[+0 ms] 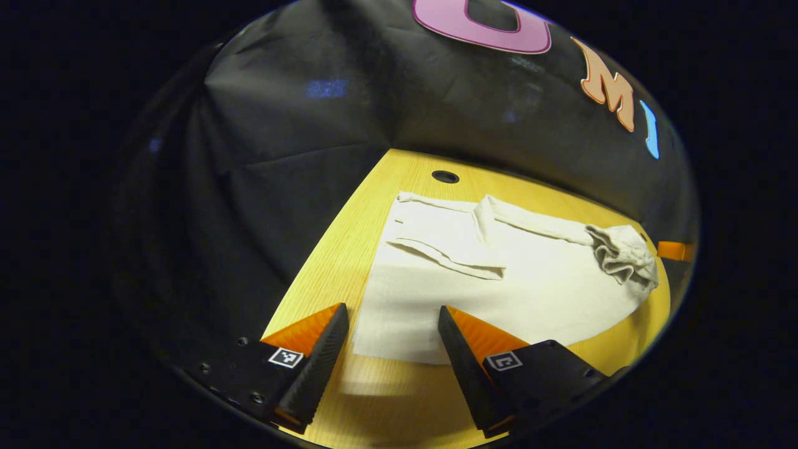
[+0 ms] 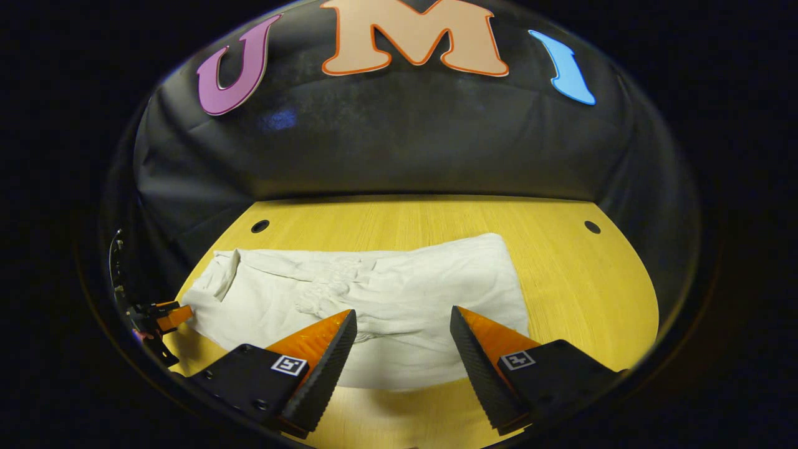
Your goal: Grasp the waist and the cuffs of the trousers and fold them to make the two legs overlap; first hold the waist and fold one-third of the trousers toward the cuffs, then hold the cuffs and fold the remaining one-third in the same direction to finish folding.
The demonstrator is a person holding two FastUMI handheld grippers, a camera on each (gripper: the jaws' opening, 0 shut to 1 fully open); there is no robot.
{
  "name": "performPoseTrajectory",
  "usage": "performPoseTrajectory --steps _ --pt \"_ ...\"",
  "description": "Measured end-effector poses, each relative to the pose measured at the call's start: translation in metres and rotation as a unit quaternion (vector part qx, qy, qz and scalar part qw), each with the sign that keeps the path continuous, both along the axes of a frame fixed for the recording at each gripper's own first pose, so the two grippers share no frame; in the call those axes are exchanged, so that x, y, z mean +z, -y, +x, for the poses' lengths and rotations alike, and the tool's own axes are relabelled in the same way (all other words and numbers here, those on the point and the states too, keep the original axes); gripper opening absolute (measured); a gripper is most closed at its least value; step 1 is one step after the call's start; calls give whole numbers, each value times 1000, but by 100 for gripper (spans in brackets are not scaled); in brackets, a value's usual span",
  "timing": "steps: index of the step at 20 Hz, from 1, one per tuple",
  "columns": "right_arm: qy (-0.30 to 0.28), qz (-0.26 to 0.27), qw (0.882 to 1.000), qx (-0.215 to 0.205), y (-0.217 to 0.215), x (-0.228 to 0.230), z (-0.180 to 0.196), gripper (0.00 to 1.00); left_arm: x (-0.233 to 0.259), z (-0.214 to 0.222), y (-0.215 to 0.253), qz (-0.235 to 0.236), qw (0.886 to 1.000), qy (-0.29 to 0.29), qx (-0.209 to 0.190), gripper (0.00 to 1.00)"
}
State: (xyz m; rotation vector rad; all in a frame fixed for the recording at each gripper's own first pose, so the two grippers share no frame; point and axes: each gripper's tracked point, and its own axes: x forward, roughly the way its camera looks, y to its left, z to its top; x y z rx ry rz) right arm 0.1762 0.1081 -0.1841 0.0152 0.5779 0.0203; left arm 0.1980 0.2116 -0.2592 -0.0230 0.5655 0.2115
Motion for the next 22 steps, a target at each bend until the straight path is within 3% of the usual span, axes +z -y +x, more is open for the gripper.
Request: performPoseTrajectory --steps 7,8,9,11,12,13,18,21,22 --pt "11 0 1000 -12 19 10 -6 97 0 -3 -8 24 1000 -18 -1 77" --pt "12 1 1000 -13 22 12 -8 97 3 -3 -6 29 999 -21 -8 55" --pt "14 2 1000 -13 22 13 -8 96 5 -3 -2 25 999 -19 -16 53" --pt "16 1 1000 -14 26 14 -12 96 1 3 11 11 1000 -16 -20 31" --pt "16 1 1000 -14 28 16 -13 96 1 3 13 7 1000 -13 -18 11" --pt "18 1 1000 -14 30 17 -16 96 2 4 12 6 1000 -12 -14 4" --pt "19 -2 1000 -21 47 22 -27 96 8 7 15 0 1000 6 16 0" --pt "25 1 999 -30 63 29 -33 97 33 14 32 -5 999 40 10 0" --pt "27 4 999 -33 68 31 -35 92 39 16 39 -1 999 46 3 0"
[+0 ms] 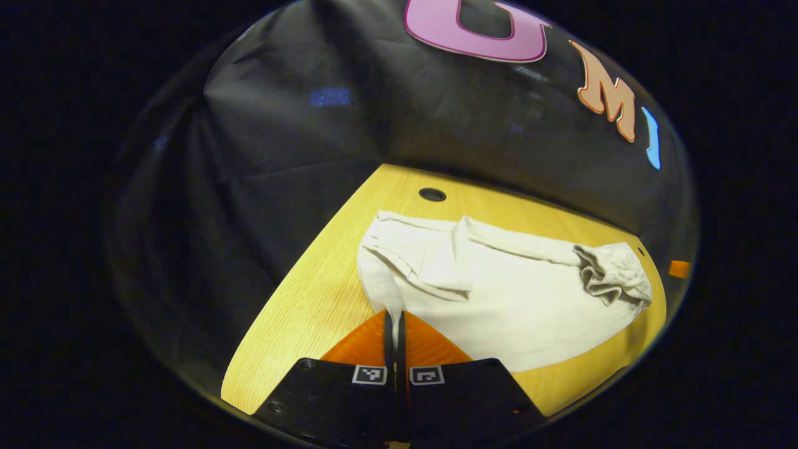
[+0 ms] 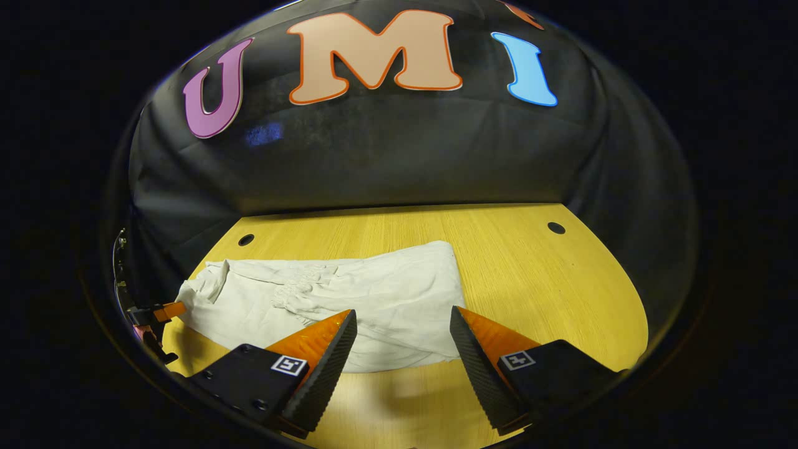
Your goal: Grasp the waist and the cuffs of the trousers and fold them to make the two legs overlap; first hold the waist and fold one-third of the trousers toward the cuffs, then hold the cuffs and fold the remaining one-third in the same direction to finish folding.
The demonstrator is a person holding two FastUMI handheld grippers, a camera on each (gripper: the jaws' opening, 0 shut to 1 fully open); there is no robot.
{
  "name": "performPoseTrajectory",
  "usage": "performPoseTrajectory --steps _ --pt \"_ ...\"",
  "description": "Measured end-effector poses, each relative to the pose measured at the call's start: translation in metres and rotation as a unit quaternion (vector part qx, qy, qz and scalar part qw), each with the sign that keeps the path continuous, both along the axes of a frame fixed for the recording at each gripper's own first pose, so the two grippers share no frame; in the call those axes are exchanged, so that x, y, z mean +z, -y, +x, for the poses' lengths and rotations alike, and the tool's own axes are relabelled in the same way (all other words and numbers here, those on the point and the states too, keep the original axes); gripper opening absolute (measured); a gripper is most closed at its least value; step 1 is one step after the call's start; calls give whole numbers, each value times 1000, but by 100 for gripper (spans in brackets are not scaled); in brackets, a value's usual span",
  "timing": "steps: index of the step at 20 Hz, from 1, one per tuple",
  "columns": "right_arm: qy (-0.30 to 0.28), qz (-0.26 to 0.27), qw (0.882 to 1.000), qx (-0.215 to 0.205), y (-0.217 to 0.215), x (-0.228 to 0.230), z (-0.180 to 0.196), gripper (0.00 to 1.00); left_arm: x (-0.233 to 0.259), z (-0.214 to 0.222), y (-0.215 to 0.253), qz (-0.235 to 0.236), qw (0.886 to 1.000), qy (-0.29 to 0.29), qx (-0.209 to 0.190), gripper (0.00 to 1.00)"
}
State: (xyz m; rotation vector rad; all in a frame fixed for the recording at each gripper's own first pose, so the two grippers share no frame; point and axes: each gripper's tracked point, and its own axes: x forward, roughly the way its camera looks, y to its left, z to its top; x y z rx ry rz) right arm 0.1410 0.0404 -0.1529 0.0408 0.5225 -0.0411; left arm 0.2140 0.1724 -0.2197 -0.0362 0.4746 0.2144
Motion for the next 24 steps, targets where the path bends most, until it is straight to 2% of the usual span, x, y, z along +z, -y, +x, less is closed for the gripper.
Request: performPoseTrajectory --steps 1,2,3,5,6,11,15,21,22,23,24 --pt "3 4 1000 -3 6 2 -2 97 7 1 10 4 1000 5 -7 0" --pt "6 5 1000 -6 11 5 -3 92 15 3 22 5 1000 10 -15 0" --pt "8 6 1000 -8 18 9 -5 96 24 5 37 5 1000 16 -23 0" --pt "12 5 1000 -7 30 16 -9 96 39 10 70 -2 999 31 -40 0" --pt "13 5 1000 -7 36 18 -12 92 46 12 89 -7 998 37 -48 0" --pt "15 22 1000 -3 72 27 -23 92 71 36 175 -33 994 64 -80 0" --pt "16 40 999 -2 110 30 -30 97 91 54 237 -29 991 85 -102 0" --pt "20 55 998 -8 166 30 -41 97 119 78 337 -32 983 110 -145 0" --pt "22 57 998 -9 174 32 -43 92 122 81 353 -30 981 113 -154 0" --pt "25 58 998 -11 181 33 -44 97 126 81 370 -30 979 115 -163 0" --pt "27 57 998 -13 188 34 -46 92 128 82 386 -30 977 118 -176 0"
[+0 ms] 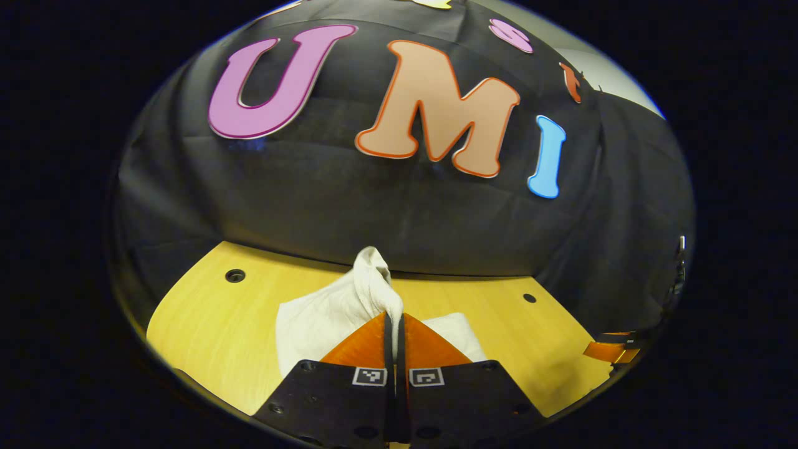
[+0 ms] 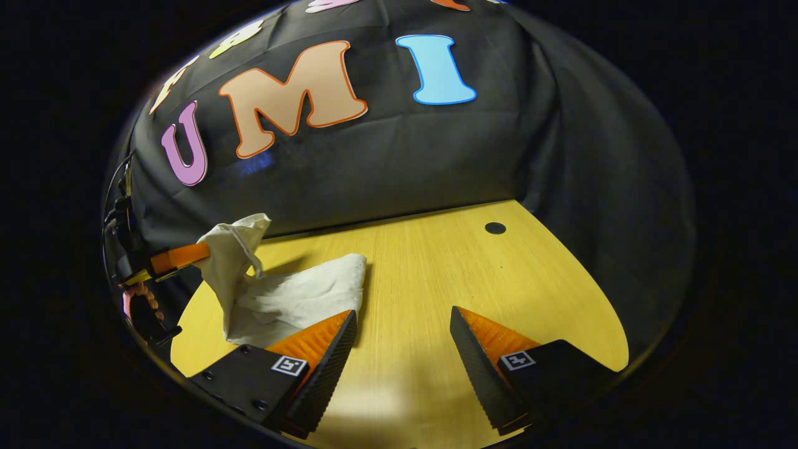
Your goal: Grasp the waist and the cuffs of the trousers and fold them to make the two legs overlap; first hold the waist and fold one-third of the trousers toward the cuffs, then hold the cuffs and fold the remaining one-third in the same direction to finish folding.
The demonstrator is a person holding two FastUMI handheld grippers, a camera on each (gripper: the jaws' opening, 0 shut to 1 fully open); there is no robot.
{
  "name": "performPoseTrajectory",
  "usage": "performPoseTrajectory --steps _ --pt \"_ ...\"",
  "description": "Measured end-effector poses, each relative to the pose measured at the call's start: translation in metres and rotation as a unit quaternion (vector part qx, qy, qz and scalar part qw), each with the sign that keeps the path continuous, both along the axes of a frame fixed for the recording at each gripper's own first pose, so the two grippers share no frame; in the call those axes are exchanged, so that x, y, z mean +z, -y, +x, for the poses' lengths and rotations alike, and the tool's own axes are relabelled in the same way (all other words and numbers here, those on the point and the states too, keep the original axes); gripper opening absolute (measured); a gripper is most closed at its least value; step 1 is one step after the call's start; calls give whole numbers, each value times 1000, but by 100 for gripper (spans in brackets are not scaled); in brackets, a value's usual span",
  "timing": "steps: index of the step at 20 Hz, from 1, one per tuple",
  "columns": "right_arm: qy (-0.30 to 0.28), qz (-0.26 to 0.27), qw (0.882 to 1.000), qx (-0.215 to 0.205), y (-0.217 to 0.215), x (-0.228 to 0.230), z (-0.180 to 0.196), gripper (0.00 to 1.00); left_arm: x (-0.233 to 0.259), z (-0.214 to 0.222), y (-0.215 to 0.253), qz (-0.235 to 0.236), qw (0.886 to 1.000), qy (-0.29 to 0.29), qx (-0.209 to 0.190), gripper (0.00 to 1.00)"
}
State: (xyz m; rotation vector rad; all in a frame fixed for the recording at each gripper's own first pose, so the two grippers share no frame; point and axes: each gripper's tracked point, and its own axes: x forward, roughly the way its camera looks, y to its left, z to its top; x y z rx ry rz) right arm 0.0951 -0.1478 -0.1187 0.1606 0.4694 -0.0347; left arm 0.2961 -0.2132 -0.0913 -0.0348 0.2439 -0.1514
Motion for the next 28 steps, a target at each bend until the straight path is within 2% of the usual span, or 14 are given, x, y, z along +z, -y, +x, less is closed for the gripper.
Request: performPoseTrajectory --steps 2,6,8,9,11,13,14,16,18,19,20,22,27,28 --pt "2 4 1000 -3 10 1 -3 97 2 1 30 10 1000 3 -19 0" --pt "7 5 1000 2 13 -1 -8 92 -23 -3 74 10 999 -25 -45 0" --pt "5 0 1000 9 10 -1 -12 97 -43 -5 87 5 998 -46 -50 0" --pt "6 0 1000 12 6 -2 -13 92 -53 -7 97 3 997 -58 -59 0" --pt "7 -3 1000 16 1 -1 -17 97 -72 -12 116 -1 992 -83 -91 6" --pt "9 -4 1000 17 -4 -1 -21 92 -78 -27 135 -6 987 -90 -133 42" --pt "10 -2 1000 17 -7 1 -24 97 -82 -30 136 2 986 -89 -139 60" --pt "15 0 1000 16 -16 4 -24 92 -84 -36 127 38 986 -85 -138 96" --pt "24 0 1000 16 -25 9 -26 97 -83 -46 116 67 984 -83 -142 93" --pt "32 -2 999 16 -31 14 -26 92 -80 -52 110 73 984 -82 -143 93" --pt "42 -5 999 18 -36 19 -27 97 -76 -59 104 71 984 -80 -143 93" --pt "59 -16 998 24 -51 28 -27 92 -68 -72 86 63 986 -77 -135 93" --pt "99 -19 994 46 -90 49 -35 97 -43 -97 30 80 990 -57 -102 93" --pt "107 -12 993 48 -98 54 -37 92 -38 -101 20 81 991 -51 -95 93"
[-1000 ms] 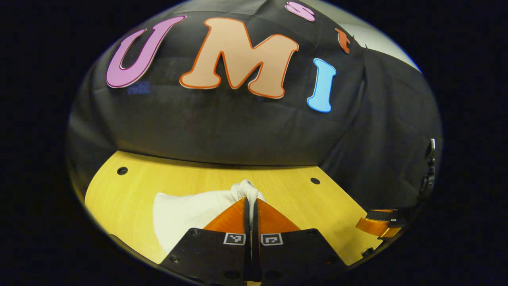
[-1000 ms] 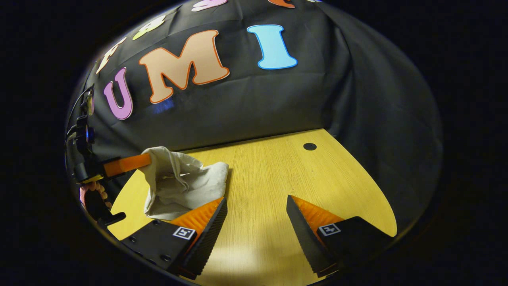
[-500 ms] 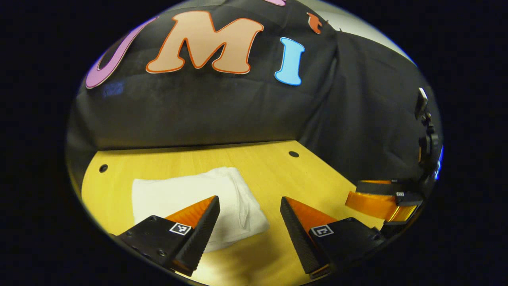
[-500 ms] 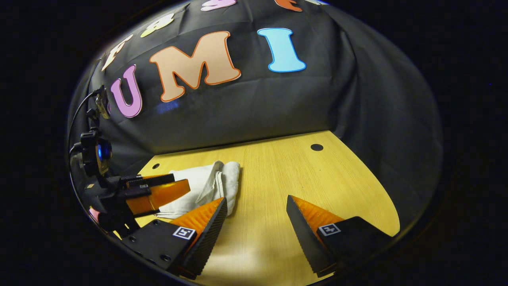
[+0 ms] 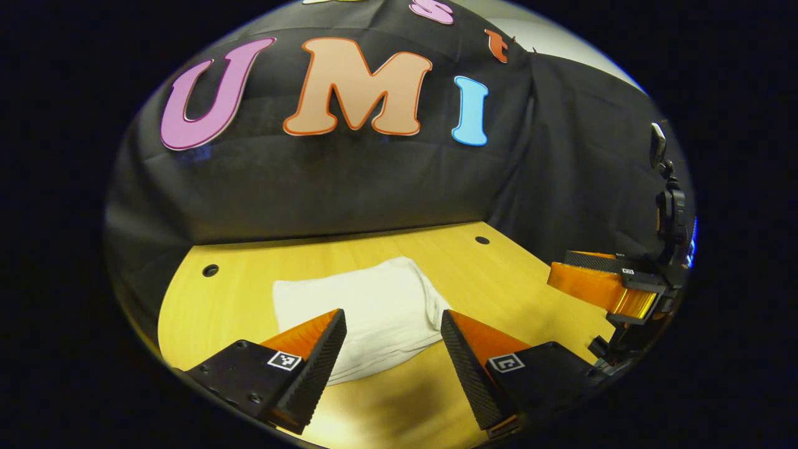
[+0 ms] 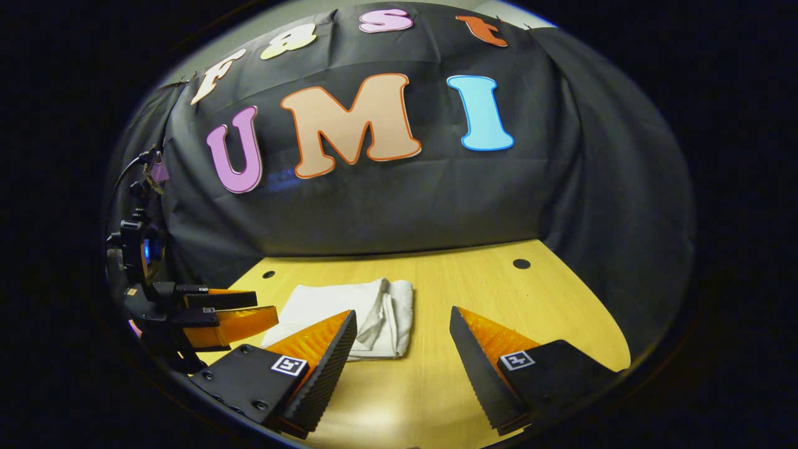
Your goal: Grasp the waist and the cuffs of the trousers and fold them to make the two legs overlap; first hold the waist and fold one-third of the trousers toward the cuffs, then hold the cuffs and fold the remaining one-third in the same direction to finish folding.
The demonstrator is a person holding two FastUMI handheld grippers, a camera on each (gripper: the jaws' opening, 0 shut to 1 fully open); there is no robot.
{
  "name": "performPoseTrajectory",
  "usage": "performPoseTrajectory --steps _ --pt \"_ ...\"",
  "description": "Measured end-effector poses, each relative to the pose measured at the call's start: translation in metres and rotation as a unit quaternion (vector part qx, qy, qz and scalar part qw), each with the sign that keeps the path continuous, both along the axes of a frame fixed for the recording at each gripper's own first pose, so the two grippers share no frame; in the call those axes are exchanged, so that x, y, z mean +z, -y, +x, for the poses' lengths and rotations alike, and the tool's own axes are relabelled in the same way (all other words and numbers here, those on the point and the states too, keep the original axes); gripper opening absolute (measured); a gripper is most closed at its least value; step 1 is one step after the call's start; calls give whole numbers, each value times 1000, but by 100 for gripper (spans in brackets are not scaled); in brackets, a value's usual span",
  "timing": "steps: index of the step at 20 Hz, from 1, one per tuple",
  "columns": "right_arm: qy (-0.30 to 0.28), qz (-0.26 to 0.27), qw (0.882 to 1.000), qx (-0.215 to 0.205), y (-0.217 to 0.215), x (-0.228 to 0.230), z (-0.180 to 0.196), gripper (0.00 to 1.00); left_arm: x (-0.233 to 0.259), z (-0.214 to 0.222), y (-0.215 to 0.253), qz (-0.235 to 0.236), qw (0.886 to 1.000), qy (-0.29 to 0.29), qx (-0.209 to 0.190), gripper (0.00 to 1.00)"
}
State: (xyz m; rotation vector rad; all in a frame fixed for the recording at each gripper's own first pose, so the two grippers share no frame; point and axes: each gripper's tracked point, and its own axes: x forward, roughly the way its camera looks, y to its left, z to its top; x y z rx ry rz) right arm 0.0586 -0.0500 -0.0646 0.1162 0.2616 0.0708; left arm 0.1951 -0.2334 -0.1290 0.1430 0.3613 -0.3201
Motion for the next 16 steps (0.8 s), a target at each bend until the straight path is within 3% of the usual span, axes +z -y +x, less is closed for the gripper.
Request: performPoseTrajectory --steps 5,16 --pt "34 9 999 4 -23 15 -9 96 9 -19 -34 -3 1000 8 21 92" --pt "34 -15 999 -18 -29 18 -18 97 5 -29 -42 -23 1000 -4 2 92"
